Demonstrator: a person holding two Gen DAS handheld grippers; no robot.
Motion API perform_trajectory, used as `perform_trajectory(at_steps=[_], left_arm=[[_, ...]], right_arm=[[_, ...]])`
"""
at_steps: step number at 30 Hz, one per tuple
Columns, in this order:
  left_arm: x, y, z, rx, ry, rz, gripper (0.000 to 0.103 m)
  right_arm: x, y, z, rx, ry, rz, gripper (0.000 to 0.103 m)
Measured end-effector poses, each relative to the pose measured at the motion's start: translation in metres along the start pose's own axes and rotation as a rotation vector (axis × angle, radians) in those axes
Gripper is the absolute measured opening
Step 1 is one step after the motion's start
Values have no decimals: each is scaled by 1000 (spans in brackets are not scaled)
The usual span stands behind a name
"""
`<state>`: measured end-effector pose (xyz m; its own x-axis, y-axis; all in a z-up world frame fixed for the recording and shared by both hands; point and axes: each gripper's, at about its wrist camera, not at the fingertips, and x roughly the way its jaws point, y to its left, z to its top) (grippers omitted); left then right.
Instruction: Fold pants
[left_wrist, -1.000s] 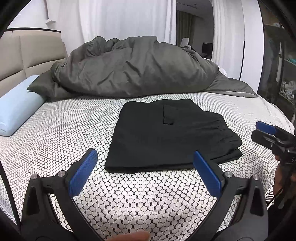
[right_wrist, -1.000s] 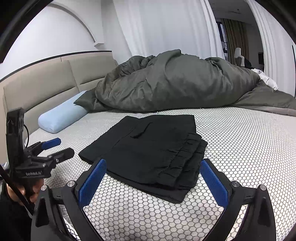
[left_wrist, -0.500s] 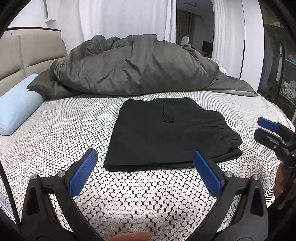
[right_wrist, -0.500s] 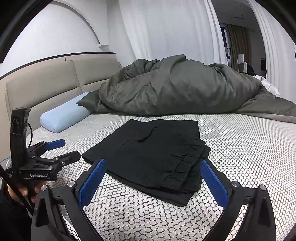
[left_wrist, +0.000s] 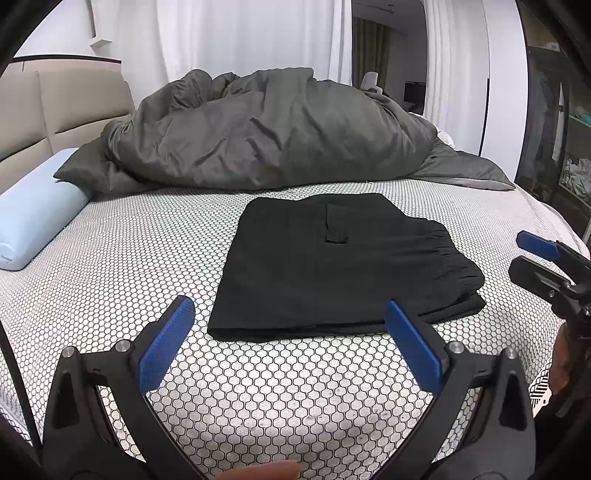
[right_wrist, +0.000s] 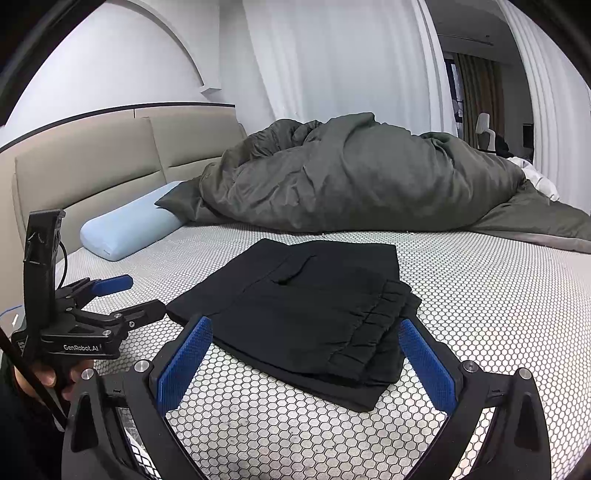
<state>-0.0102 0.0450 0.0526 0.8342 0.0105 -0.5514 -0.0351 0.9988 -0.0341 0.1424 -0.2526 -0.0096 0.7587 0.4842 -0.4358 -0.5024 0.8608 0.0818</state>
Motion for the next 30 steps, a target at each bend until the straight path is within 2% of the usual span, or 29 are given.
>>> perform_trajectory(at_steps=[30], left_arm=[[4, 3, -1, -2, 9, 3, 103]], right_arm=[[7, -5, -1, -18, 14, 15, 103]])
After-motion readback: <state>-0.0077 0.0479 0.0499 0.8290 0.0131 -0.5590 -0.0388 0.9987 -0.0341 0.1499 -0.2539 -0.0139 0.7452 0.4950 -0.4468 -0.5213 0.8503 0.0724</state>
